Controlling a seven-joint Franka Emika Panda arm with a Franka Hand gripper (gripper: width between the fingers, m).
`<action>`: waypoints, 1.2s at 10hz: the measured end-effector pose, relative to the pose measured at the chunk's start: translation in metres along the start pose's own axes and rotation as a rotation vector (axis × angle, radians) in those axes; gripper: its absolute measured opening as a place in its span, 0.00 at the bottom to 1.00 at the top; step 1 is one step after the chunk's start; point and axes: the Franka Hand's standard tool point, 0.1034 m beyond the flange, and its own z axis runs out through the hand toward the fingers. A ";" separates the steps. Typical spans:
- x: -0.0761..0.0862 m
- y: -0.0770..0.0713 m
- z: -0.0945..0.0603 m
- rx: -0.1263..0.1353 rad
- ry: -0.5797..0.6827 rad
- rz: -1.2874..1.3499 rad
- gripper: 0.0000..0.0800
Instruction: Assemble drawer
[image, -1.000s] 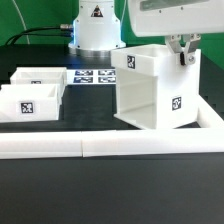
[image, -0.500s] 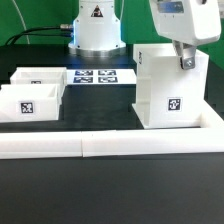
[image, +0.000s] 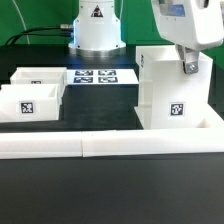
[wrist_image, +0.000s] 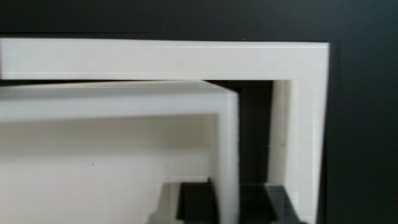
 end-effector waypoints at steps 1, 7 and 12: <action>0.001 -0.009 0.000 0.003 -0.004 0.006 0.05; 0.000 -0.030 0.002 0.000 -0.021 0.018 0.05; -0.001 -0.029 0.003 -0.001 -0.021 -0.003 0.58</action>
Offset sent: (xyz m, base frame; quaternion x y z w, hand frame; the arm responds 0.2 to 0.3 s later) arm 0.0378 -0.0056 -0.0041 0.0020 0.0005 0.0578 0.9983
